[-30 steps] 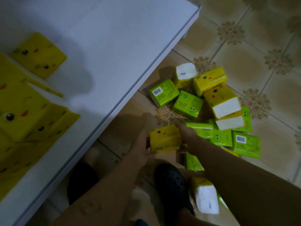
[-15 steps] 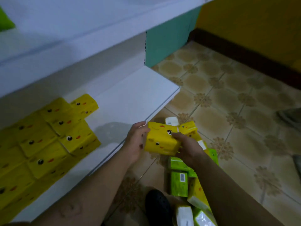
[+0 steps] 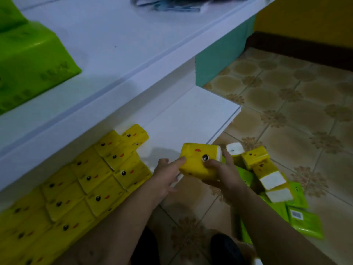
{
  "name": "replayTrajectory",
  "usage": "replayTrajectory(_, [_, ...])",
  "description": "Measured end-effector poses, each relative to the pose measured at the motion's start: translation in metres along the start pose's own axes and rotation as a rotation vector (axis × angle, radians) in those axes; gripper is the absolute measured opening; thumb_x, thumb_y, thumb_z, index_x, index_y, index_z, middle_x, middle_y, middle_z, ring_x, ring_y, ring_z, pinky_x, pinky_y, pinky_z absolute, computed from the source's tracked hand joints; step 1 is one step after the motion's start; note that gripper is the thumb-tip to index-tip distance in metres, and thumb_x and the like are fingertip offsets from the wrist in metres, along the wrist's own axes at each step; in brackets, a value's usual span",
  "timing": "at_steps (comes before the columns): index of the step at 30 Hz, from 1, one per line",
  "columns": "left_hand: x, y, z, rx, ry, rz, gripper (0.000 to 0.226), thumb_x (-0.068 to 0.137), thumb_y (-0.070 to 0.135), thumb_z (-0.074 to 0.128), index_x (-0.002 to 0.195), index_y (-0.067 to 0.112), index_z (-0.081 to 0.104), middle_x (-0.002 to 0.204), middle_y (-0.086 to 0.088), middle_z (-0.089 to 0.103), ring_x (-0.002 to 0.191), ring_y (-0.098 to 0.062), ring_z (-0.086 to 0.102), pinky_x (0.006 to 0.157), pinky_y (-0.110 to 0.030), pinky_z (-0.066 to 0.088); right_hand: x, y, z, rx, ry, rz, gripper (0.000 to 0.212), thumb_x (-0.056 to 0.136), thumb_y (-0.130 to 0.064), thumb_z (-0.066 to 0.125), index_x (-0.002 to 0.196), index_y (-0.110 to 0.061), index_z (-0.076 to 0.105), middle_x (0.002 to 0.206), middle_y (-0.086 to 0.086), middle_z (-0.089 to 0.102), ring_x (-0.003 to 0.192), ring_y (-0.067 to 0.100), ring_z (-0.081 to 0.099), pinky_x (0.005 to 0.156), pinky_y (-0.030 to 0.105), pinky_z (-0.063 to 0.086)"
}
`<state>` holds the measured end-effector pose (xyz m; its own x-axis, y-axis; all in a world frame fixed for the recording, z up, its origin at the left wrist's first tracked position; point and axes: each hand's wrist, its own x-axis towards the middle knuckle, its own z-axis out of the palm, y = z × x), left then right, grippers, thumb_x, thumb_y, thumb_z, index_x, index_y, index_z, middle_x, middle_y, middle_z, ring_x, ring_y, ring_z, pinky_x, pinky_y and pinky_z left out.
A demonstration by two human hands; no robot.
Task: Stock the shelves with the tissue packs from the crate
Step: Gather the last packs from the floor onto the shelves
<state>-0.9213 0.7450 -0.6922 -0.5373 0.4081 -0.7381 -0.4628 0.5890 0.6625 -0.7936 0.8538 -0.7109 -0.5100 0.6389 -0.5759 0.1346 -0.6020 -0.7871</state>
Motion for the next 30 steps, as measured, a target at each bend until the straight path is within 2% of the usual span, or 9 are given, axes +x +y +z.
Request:
replayTrajectory(3, [0.012, 0.009, -0.002, -0.084, -0.057, -0.17, 0.062, 0.089, 0.046, 0.064, 0.138, 0.015, 0.041, 0.12, -0.016, 0.051, 0.098, -0.034, 0.063, 0.069, -0.048, 0.058, 0.015, 0.018, 0.024, -0.022, 0.08, -0.082, 0.071, 0.073, -0.02, 0.074, 0.131, -0.043, 0.038, 0.118, -0.003, 0.053, 0.098, 0.026, 0.06, 0.087, 0.055, 0.054])
replayTrajectory(5, [0.023, 0.019, -0.001, -0.175, -0.113, -0.216, 0.052, 0.088, 0.045, 0.065, 0.127, 0.013, 0.052, 0.107, -0.017, 0.058, 0.088, -0.031, 0.064, 0.063, -0.045, 0.056, 0.021, 0.033, 0.036, -0.214, 0.109, -0.244, 0.075, 0.061, -0.026, 0.077, 0.127, -0.035, 0.042, 0.117, -0.002, 0.055, 0.104, 0.022, 0.058, 0.091, 0.048, 0.052])
replayTrajectory(7, [0.037, 0.027, 0.002, -0.195, -0.114, -0.202, 0.043, 0.083, 0.048, 0.069, 0.112, 0.018, 0.06, 0.1, -0.013, 0.065, 0.084, -0.027, 0.064, 0.063, -0.042, 0.054, 0.027, 0.051, 0.045, -0.37, 0.128, -0.412, 0.074, 0.061, -0.018, 0.081, 0.121, -0.029, 0.039, 0.115, -0.002, 0.05, 0.106, 0.018, 0.054, 0.089, 0.036, 0.047])
replayTrajectory(11, [0.088, 0.035, 0.007, -0.034, 0.055, -0.02, 0.077, 0.064, 0.04, 0.085, 0.128, 0.029, 0.043, 0.114, -0.005, 0.065, 0.088, -0.024, 0.067, 0.061, -0.038, 0.055, 0.047, 0.074, 0.056, -0.513, 0.112, -0.568, 0.076, 0.064, -0.019, 0.083, 0.122, -0.029, 0.035, 0.108, -0.004, 0.047, 0.095, 0.014, 0.054, 0.075, 0.031, 0.043])
replayTrajectory(14, [0.122, 0.039, -0.006, 0.294, 0.205, 0.163, 0.12, 0.047, 0.044, 0.089, 0.144, 0.041, 0.019, 0.139, -0.005, 0.045, 0.116, -0.029, 0.055, 0.094, -0.047, 0.05, 0.064, 0.083, 0.058, -0.552, 0.036, -0.533, 0.074, 0.072, -0.021, 0.081, 0.133, -0.022, 0.039, 0.118, -0.007, 0.046, 0.107, 0.01, 0.049, 0.085, 0.026, 0.04])
replayTrajectory(16, [0.148, 0.042, -0.022, 0.653, 0.293, 0.326, 0.117, 0.06, 0.037, 0.088, 0.15, 0.038, 0.013, 0.141, -0.014, 0.032, 0.127, -0.032, 0.042, 0.105, -0.039, 0.039, 0.077, 0.089, 0.055, -0.561, 0.021, -0.474, 0.07, 0.077, -0.025, 0.079, 0.136, -0.023, 0.041, 0.123, -0.01, 0.042, 0.116, 0.009, 0.045, 0.09, 0.025, 0.036])
replayTrajectory(19, [0.189, 0.043, -0.043, 1.016, 0.34, 0.471, 0.101, 0.067, 0.031, 0.084, 0.148, 0.038, 0.024, 0.141, -0.018, 0.027, 0.128, -0.035, 0.036, 0.104, -0.04, 0.036, 0.098, 0.103, 0.044, -0.557, 0.075, -0.332, 0.062, 0.078, -0.028, 0.077, 0.132, -0.024, 0.047, 0.127, -0.005, 0.05, 0.116, 0.016, 0.052, 0.087, 0.031, 0.045])
replayTrajectory(23, [0.232, 0.027, -0.067, 1.409, 0.32, 0.439, 0.083, 0.077, 0.024, 0.07, 0.146, 0.039, 0.027, 0.147, -0.012, 0.02, 0.127, -0.037, 0.036, 0.095, -0.045, 0.044, 0.117, 0.112, 0.033, -0.513, 0.095, -0.245, 0.06, 0.079, -0.028, 0.076, 0.132, -0.024, 0.047, 0.123, -0.005, 0.052, 0.114, 0.019, 0.056, 0.088, 0.043, 0.052])
replayTrajectory(30, [0.249, 0.008, -0.07, 1.821, 0.542, 0.378, 0.057, 0.085, 0.024, 0.058, 0.138, 0.024, 0.037, 0.149, -0.013, 0.026, 0.13, -0.031, 0.034, 0.093, -0.042, 0.042, 0.127, 0.111, 0.019, -0.471, 0.164, -0.204, 0.063, 0.079, -0.028, 0.075, 0.135, -0.021, 0.045, 0.127, -0.003, 0.053, 0.107, 0.016, 0.056, 0.089, 0.038, 0.048])
